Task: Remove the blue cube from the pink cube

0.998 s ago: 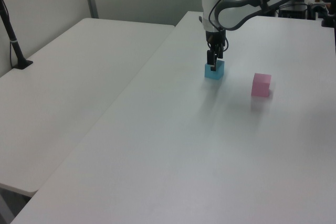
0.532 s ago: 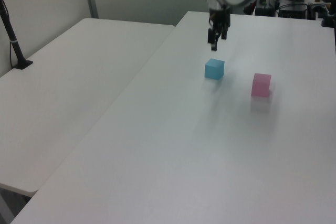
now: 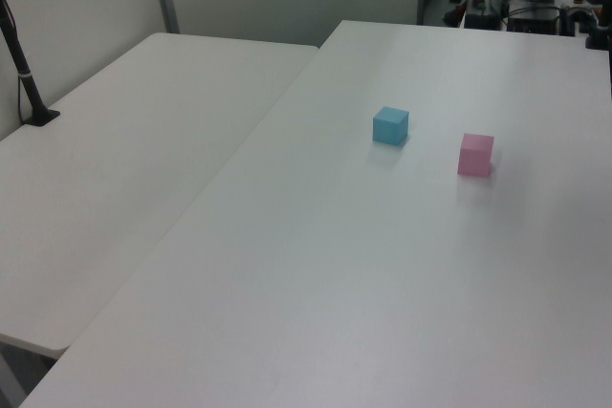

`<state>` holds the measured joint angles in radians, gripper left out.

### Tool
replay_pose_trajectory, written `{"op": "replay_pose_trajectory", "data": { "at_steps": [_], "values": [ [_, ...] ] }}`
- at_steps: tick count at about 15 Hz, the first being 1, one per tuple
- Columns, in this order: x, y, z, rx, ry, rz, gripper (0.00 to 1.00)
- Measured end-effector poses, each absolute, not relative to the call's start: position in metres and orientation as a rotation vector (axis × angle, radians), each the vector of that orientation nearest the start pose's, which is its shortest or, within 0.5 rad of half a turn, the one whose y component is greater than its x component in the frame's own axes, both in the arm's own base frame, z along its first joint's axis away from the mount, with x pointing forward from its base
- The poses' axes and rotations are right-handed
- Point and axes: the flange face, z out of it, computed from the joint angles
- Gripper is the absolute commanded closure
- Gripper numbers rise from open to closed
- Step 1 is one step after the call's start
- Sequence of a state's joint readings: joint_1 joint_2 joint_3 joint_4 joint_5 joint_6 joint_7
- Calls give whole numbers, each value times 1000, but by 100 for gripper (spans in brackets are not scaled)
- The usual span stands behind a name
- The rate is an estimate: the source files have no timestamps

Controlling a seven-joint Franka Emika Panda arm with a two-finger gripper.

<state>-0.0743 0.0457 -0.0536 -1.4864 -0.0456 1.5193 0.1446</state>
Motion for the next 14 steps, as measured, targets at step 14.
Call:
{"op": "replay_pose_trajectory", "data": {
  "at_steps": [14],
  "values": [
    [529, -61, 648, -3134, 178, -94, 0]
  ]
}}
